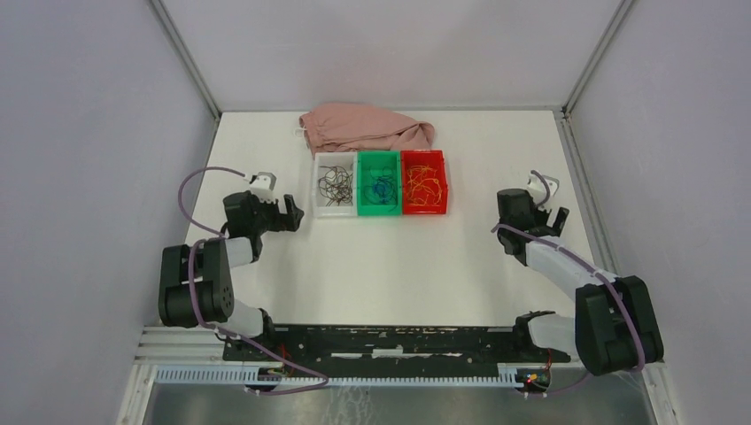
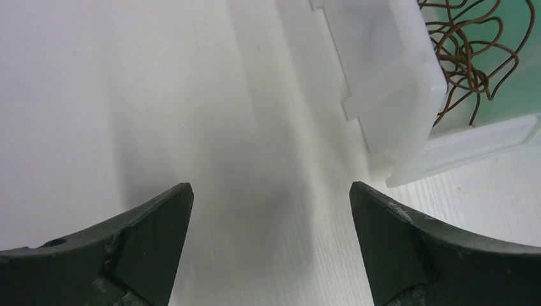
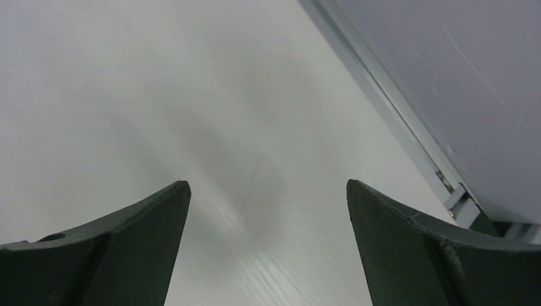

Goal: Untangle the cables
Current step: Reset both arms

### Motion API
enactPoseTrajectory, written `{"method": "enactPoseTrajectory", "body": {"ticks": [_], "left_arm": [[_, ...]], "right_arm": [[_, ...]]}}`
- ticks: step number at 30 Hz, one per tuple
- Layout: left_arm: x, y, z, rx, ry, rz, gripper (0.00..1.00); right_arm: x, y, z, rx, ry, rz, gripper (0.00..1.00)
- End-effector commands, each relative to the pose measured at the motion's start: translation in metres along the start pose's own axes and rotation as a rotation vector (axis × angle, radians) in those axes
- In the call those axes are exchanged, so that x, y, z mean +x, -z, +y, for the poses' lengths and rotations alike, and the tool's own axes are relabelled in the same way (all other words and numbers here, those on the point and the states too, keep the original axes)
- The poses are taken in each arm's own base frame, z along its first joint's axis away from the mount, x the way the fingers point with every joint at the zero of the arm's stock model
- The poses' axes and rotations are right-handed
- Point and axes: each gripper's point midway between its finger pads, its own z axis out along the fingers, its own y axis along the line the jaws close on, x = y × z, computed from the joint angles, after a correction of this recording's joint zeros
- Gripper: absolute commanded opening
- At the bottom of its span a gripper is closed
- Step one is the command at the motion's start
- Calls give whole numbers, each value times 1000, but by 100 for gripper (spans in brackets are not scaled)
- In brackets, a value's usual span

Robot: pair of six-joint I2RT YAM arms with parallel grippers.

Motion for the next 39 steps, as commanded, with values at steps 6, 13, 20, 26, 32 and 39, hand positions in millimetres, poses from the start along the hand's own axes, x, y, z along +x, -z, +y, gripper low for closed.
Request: {"method": "enactPoseTrajectory", "body": {"ticks": [6,13,20,26,32,39], "left_arm": [[-57,7,-16,-41,-135,-357,99],[-55,12,-14,-133,-152,-395,99],[-52,14,-12,-165,-142,-427,99],[-51,13,-11,-170,-137,-416,99],[-52,14,-11,-168,-139,-419,99],[-51,14,-11,-170,-138,-419,99]], "right_arm": [[-19,-25,-32,125,-194,-212,99],[-16,-27,-24,91,-144,-152,99],[-32,-32,0,-38,-196,-272,99],[-30,-36,43,-244,-95,-305,99],[-24,-25,70,-379,-9,-413,100],[-25,-34,71,-356,2,-354,99]]}}
